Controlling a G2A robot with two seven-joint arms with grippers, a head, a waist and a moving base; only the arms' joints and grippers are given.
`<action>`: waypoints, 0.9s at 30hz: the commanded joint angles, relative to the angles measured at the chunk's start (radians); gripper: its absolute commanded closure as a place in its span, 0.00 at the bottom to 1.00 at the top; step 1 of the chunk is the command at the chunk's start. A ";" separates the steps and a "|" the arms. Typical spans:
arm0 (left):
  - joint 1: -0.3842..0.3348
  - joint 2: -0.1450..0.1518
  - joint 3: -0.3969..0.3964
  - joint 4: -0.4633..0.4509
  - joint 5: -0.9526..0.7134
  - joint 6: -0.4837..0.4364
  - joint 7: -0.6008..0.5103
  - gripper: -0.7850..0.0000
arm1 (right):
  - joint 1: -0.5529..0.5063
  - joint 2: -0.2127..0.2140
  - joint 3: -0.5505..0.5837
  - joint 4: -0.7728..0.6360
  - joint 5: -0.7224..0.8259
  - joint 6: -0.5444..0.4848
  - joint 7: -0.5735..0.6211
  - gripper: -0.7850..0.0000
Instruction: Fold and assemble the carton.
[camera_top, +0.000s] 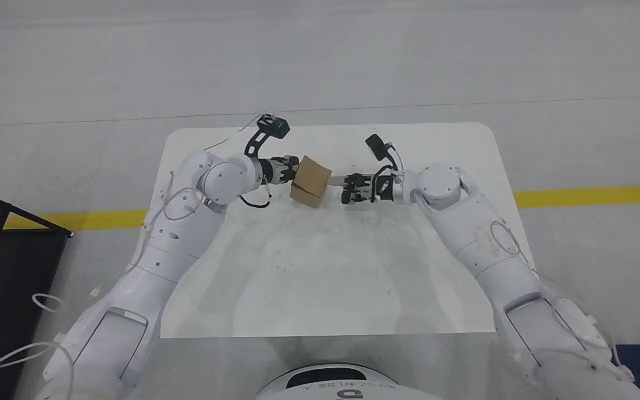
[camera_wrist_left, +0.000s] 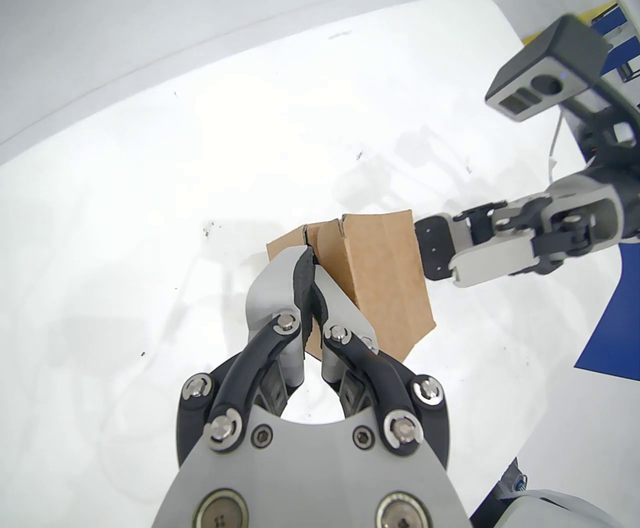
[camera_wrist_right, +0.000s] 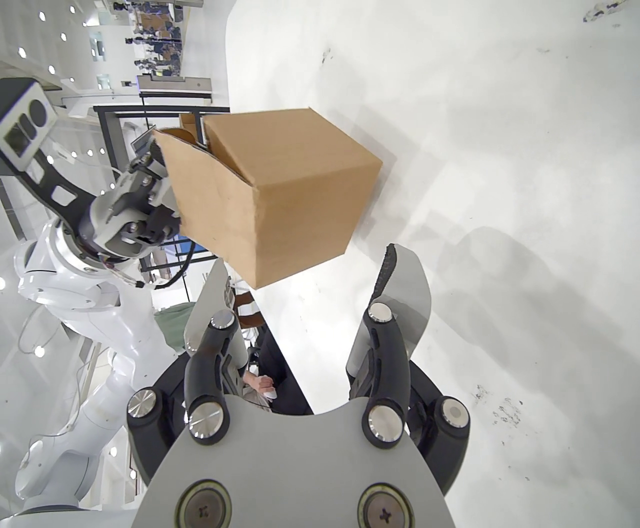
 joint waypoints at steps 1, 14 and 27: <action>0.006 0.003 -0.009 -0.003 -0.008 -0.003 -0.018 0.70 | -0.005 0.002 0.004 -0.009 -0.001 0.003 0.001 0.31; 0.040 0.031 -0.089 -0.059 0.012 0.004 -0.046 0.55 | -0.006 0.000 -0.015 -0.041 -0.024 0.034 0.002 0.33; 0.058 0.040 -0.100 -0.079 0.005 -0.006 -0.058 0.62 | 0.028 -0.018 -0.056 -0.009 -0.032 0.077 -0.004 0.35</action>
